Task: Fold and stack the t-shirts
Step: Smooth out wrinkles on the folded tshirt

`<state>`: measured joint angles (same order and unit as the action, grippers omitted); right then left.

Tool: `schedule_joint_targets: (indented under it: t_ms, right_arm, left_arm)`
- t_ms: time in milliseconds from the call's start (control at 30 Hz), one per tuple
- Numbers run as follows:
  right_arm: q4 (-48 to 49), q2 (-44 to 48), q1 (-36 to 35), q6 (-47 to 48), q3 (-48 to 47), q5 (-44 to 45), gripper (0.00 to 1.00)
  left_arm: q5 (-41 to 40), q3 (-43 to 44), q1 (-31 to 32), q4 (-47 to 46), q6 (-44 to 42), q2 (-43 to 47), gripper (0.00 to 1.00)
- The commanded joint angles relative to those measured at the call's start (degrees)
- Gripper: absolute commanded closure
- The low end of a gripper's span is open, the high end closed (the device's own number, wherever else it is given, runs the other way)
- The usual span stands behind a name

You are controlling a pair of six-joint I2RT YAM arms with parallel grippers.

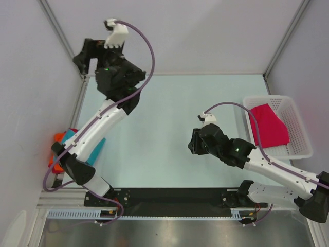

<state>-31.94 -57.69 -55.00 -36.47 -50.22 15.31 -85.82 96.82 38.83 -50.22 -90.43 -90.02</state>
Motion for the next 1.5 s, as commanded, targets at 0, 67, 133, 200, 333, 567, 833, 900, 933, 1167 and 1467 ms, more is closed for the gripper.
schedule_joint_targets:
  t_ms: [0,67,133,200,333,567,833,900,933,1167,1467]
  right_arm:
    - [1.27,-0.49,-0.1,-0.18,-1.64,0.42,0.64]
    - [1.01,-0.14,-0.1,-0.27,-1.46,0.68,0.64]
    - [0.83,-0.14,-0.1,-0.18,-1.29,0.69,0.64]
    - [0.92,-0.31,-0.11,-0.18,-1.37,0.42,0.64]
    - [1.1,-1.19,-0.19,0.08,-1.9,-0.28,0.64]
    - [1.18,-1.55,-0.19,-0.18,-1.99,-0.54,0.64]
    - [1.45,-2.87,-0.46,-0.36,-1.9,-1.69,0.64]
    - [1.53,-2.95,-0.46,-0.53,-1.81,-1.6,0.64]
    - [1.45,-2.95,-0.46,-0.53,-1.99,-1.51,0.64]
    - [0.83,-3.66,-0.54,0.34,-3.75,-0.72,0.64]
    - [0.65,-4.45,-0.72,0.52,-3.75,-0.81,0.64]
  left_arm:
    - [-9.36,17.41,3.35,-4.9,-1.95,-1.81,0.03]
    - [-9.28,27.83,4.41,-0.87,0.16,-3.4,0.04]
    - [-9.28,32.71,6.16,-0.15,0.52,-4.99,0.03]
    - [-9.28,35.1,7.31,-3.2,-0.79,-4.99,0.03]
    - [-9.36,36.25,8.54,-12.68,-5.44,-5.43,0.04]
    - [-9.28,46.61,13.55,-22.55,-8.71,-6.31,0.06]
    - [-5.51,43.65,26.89,-21.71,6.7,2.11,0.05]
    - [-1.3,37.16,33.31,-12.24,18.73,8.93,0.04]
    - [1.07,34.43,35.77,5.48,38.12,12.38,0.04]
    - [19.47,35.68,34.82,65.48,95.09,22.18,0.13]
    - [23.51,35.65,36.31,84.74,103.52,26.2,0.08]
